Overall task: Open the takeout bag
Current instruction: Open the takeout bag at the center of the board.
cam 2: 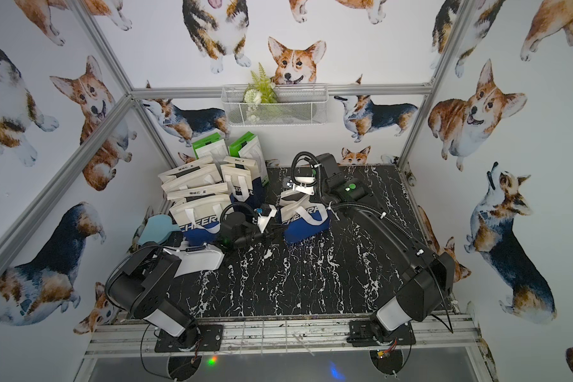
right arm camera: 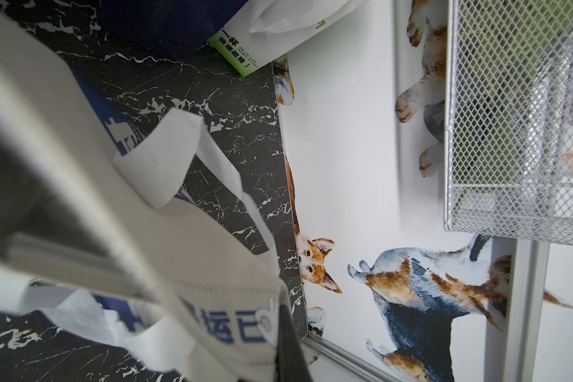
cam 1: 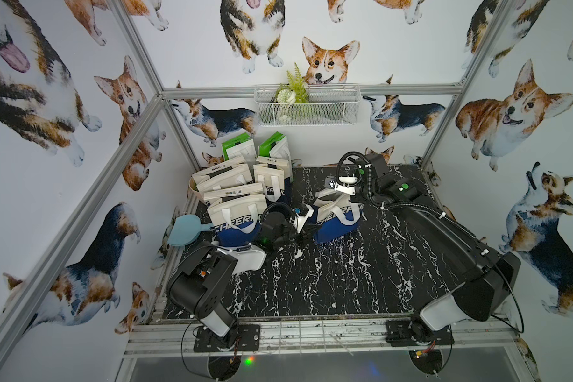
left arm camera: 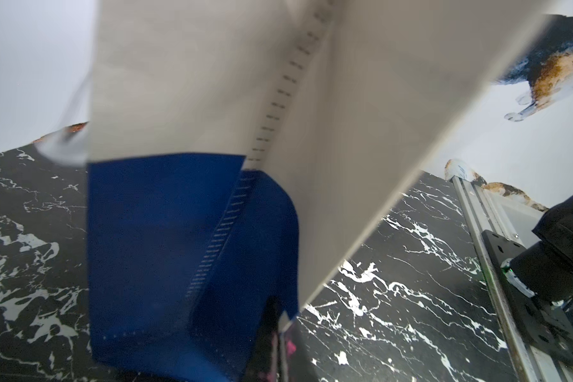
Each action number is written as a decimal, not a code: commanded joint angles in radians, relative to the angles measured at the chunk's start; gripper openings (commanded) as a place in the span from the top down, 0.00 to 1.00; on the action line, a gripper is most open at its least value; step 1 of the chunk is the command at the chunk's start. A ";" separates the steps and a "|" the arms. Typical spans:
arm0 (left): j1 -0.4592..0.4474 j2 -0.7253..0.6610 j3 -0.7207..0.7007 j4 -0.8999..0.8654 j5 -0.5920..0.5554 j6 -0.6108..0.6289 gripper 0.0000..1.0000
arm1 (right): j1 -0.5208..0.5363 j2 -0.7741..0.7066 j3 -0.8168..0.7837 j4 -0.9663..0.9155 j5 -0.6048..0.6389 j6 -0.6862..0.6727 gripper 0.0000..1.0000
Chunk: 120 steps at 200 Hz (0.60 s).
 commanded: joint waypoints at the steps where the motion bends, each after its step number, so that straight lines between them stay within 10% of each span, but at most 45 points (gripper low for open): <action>1: 0.000 0.007 0.000 -0.053 0.003 0.012 1.00 | -0.010 -0.014 0.039 -0.065 -0.076 -0.030 1.00; 55: -0.001 0.008 -0.003 -0.043 0.002 0.004 1.00 | -0.034 -0.050 -0.043 -0.023 -0.161 0.080 1.00; 86: -0.002 0.010 -0.002 -0.040 0.002 -0.001 1.00 | -0.035 -0.070 -0.086 0.106 -0.131 0.202 0.56; 120: -0.002 0.007 0.001 -0.044 -0.007 -0.018 1.00 | -0.042 -0.057 -0.053 0.161 -0.071 0.394 0.43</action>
